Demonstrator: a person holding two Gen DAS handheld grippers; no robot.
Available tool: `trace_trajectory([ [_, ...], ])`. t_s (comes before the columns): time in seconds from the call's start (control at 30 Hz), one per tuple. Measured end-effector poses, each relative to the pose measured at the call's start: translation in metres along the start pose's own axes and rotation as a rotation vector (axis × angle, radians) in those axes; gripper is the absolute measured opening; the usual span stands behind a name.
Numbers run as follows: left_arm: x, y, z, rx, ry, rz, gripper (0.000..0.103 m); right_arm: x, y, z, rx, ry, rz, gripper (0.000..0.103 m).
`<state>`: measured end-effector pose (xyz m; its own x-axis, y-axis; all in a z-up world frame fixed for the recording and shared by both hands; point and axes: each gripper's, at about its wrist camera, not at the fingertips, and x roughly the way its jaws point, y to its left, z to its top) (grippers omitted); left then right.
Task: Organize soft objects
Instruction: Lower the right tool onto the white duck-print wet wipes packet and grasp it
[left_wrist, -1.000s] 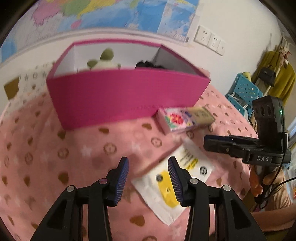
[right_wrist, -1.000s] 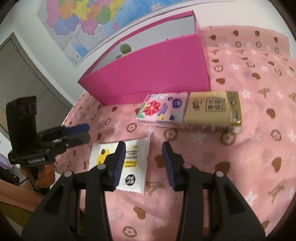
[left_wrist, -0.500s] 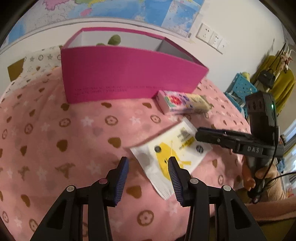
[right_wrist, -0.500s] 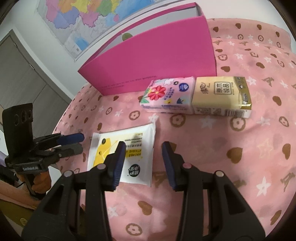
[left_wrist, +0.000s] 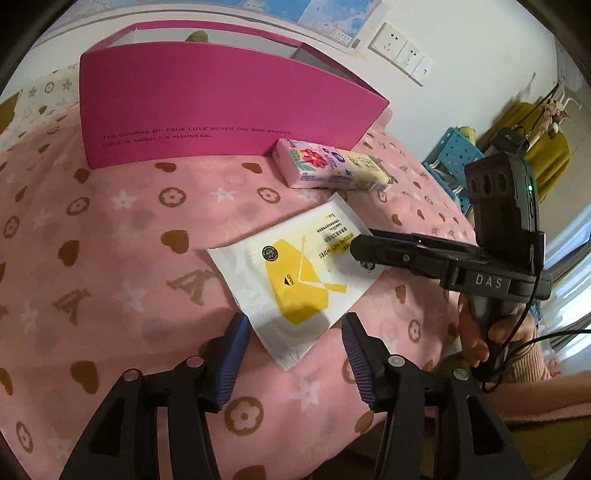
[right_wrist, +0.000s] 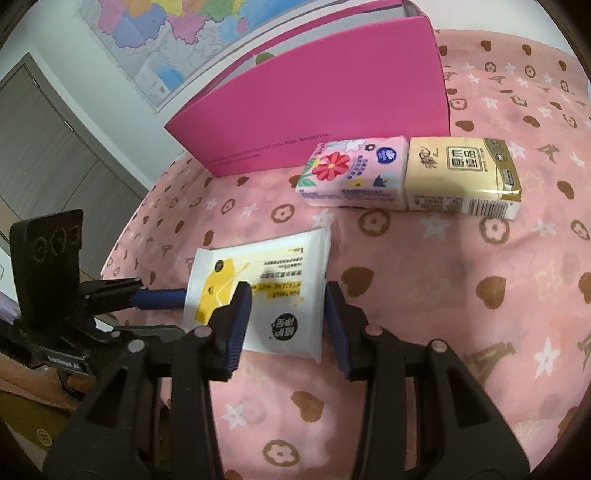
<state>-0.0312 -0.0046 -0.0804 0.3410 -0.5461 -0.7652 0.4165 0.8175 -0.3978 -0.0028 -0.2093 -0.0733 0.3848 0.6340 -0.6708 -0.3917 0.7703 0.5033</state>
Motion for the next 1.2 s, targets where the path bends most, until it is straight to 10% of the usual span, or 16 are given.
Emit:
trace_trajectory([
  [0.93, 0.009, 0.0, 0.02, 0.025, -0.056, 0.036, 0.057, -0.01, -0.004, 0.0, 0.038, -0.066, 0.047, 0.024],
  [1.2, 0.005, 0.018, 0.025, -0.037, -0.078, 0.063, 0.036, -0.006, -0.005, -0.002, 0.047, -0.054, 0.057, 0.021],
])
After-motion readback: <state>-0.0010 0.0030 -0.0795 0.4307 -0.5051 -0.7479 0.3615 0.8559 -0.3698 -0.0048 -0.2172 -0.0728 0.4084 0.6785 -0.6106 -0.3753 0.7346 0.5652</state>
